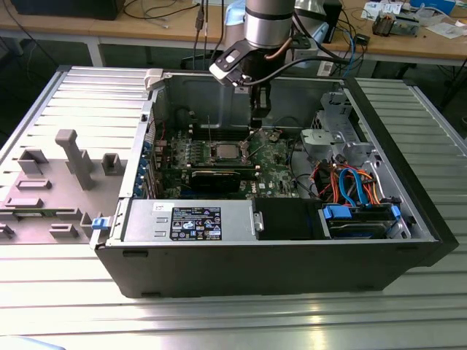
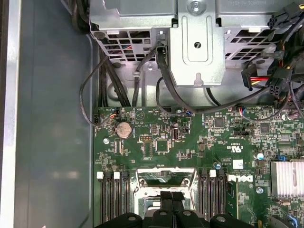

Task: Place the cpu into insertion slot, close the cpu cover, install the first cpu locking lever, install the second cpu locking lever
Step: 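Close the cpu cover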

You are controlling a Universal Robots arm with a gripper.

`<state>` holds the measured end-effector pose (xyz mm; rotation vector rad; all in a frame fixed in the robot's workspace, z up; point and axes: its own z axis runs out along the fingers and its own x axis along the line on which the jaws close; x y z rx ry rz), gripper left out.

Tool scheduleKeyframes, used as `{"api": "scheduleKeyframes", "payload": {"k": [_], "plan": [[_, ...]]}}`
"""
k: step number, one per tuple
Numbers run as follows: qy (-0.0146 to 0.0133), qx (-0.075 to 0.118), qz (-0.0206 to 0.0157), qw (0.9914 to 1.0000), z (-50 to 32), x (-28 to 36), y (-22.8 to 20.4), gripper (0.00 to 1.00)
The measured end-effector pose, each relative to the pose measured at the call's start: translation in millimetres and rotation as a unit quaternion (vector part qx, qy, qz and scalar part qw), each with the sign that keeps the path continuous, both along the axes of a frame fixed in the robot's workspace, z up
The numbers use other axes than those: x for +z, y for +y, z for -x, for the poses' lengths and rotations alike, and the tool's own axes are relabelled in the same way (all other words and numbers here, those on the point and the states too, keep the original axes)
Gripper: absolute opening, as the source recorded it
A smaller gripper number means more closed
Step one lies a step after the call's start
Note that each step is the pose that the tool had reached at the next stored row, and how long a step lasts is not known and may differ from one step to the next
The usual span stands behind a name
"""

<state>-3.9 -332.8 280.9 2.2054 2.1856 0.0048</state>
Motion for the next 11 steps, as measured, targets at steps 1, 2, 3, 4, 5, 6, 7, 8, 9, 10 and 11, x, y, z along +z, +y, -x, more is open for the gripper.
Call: {"api": "scheduleKeyframes", "payload": {"k": [1,2,3,4,5,6,7,8,9,10,11], "plan": [[0.0000,0.000,0.0000,1.00000,-0.8,-0.1,0.0,0.11],[0.0000,0.000,0.0000,1.00000,-1.5,-0.1,0.0,0.11],[0.0000,0.000,0.0000,1.00000,-2.5,-0.1,0.0,0.11],[0.0000,0.000,0.0000,1.00000,-3.9,-0.2,0.0,0.11],[0.0000,0.000,0.0000,1.00000,-5.6,-0.2,0.0,0.11],[0.0000,0.000,0.0000,1.00000,-6.5,-0.2,0.0,0.11],[0.0000,0.000,0.0000,1.00000,-7.4,-0.2,0.0,0.11],[0.0000,0.000,0.0000,1.00000,-9.3,-0.3,0.0,0.11],[0.0000,0.000,0.0000,1.00000,-10.8,-0.3,0.0,0.11],[0.0000,0.000,0.0000,1.00000,-12.2,-0.3,0.0,0.11],[0.0000,0.000,0.0000,1.00000,-13.2,-0.3,0.0,0.11]]}}
